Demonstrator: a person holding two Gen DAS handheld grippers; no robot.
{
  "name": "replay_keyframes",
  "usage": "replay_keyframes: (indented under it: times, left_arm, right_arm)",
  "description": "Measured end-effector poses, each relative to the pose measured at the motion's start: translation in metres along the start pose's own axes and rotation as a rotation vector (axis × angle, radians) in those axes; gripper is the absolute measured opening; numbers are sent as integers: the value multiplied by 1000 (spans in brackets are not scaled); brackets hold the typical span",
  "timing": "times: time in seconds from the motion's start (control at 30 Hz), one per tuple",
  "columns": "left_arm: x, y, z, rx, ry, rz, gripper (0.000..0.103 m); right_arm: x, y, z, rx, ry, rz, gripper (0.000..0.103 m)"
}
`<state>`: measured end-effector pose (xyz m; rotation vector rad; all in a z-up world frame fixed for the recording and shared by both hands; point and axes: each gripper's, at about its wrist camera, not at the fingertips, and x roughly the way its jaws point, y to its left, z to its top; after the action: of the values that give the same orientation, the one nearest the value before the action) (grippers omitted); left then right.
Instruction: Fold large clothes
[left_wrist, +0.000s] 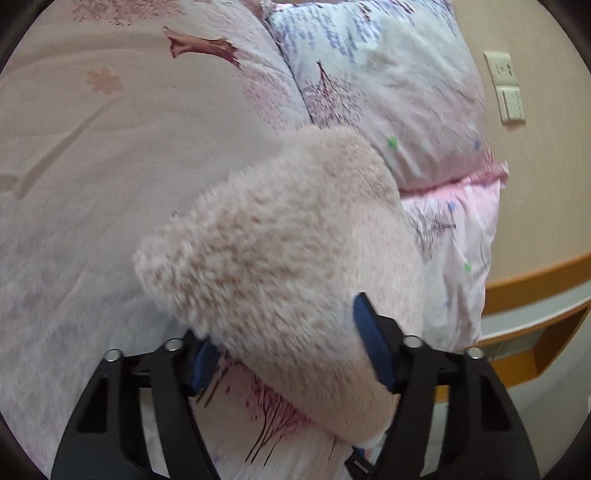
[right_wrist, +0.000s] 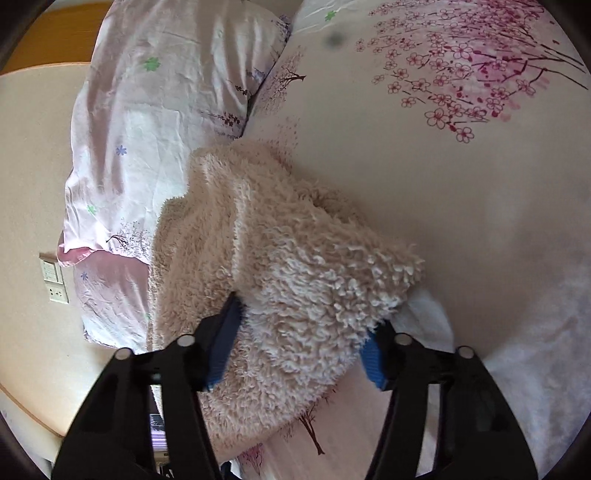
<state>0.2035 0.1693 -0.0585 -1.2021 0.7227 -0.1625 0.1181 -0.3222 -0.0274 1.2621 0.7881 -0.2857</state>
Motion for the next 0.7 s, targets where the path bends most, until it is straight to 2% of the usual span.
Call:
replay_keyframes:
  times: [0.03, 0.07, 0.17, 0.27, 0.4, 0.7]
  left_arm:
    - [1, 1, 2, -12, -6, -5, 57]
    - [2, 4, 4, -25, -15, -14, 45]
    - [2, 9, 10, -41, -23, -39, 25]
    - [-9, 4, 13, -9, -48, -71, 19]
    - [-33, -5, 14, 36, -76, -108, 16]
    - [-112, 7, -2, 124, -134, -101, 14]
  right_arm:
    - [2, 0, -1, -6, 0, 12, 34]
    - [3, 3, -1, -26, -1, 38, 25]
    - [-4, 14, -5, -89, -28, 70, 17]
    - [-17, 29, -8, -158, -38, 112, 16]
    - [-34, 41, -16, -232, -2, 155, 16]
    - [-69, 36, -49, -414, 121, 144, 16]
